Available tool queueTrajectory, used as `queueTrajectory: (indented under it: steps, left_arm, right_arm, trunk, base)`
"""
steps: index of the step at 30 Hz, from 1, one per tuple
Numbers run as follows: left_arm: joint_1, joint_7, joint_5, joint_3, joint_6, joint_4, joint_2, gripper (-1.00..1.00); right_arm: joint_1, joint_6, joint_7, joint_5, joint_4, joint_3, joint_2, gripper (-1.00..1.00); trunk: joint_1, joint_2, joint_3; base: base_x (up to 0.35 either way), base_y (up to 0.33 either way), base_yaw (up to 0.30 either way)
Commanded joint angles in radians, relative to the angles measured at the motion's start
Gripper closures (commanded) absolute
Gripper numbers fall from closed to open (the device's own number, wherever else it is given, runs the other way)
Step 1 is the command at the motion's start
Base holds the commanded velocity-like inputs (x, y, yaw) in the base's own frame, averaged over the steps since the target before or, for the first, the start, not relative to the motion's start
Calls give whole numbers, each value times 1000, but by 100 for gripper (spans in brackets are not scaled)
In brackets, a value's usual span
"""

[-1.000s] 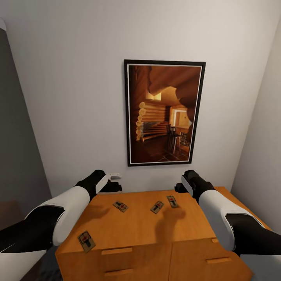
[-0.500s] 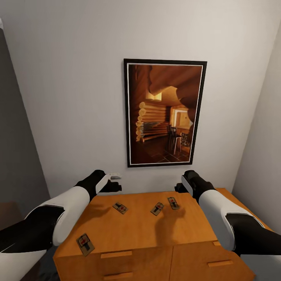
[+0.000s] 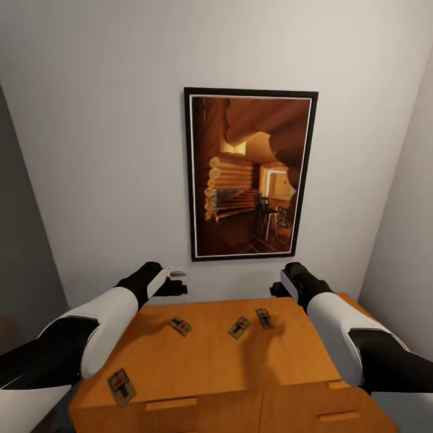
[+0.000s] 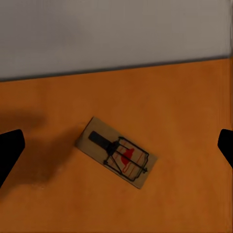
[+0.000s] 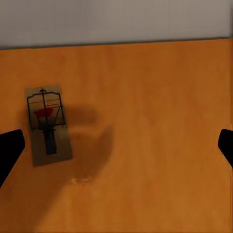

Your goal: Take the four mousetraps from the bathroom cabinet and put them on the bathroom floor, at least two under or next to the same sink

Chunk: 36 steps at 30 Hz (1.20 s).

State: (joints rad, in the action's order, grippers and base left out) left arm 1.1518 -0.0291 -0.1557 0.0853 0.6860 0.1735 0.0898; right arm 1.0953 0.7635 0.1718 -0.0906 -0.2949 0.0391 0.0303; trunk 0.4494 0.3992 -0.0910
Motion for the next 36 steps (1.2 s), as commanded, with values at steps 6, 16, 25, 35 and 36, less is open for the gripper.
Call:
queueTrajectory:
  steps: [6, 16, 25, 35, 36]
  left_arm:
    - [0, -2, -12, 8, 4, 0, -1, -100]
    - [0, -2, -13, 8, 4, 0, -1, -100]
    - [0, -2, -13, 8, 3, -5, -1, -100]
    - [0, -2, -13, 8, -43, -50, -2, -100]
    - [0, -2, -13, 8, -43, -50, -2, -100]
  right_arm:
    - [0, 5, -2, -9, -1, 5, 0, -100]
    - [0, 4, -1, -8, -1, 5, 0, -100]
    - [0, 4, 0, -6, -1, 4, 0, -100]
    - [0, 2, -1, -5, 19, 4, 6, -100]
    - [0, 2, -1, -5, 19, 4, 6, -100]
  trunk:
    - [1, 1, 0]
    - [1, 1, 0]
    - [1, 1, 0]
    - [1, 1, 0]
    - [1, 1, 0]
  base:
    - [95, -70, 0]
    - [19, -14, 0]
    - [3, -2, 0]
    - [0, 0, 0]
    - [0, 0, 0]
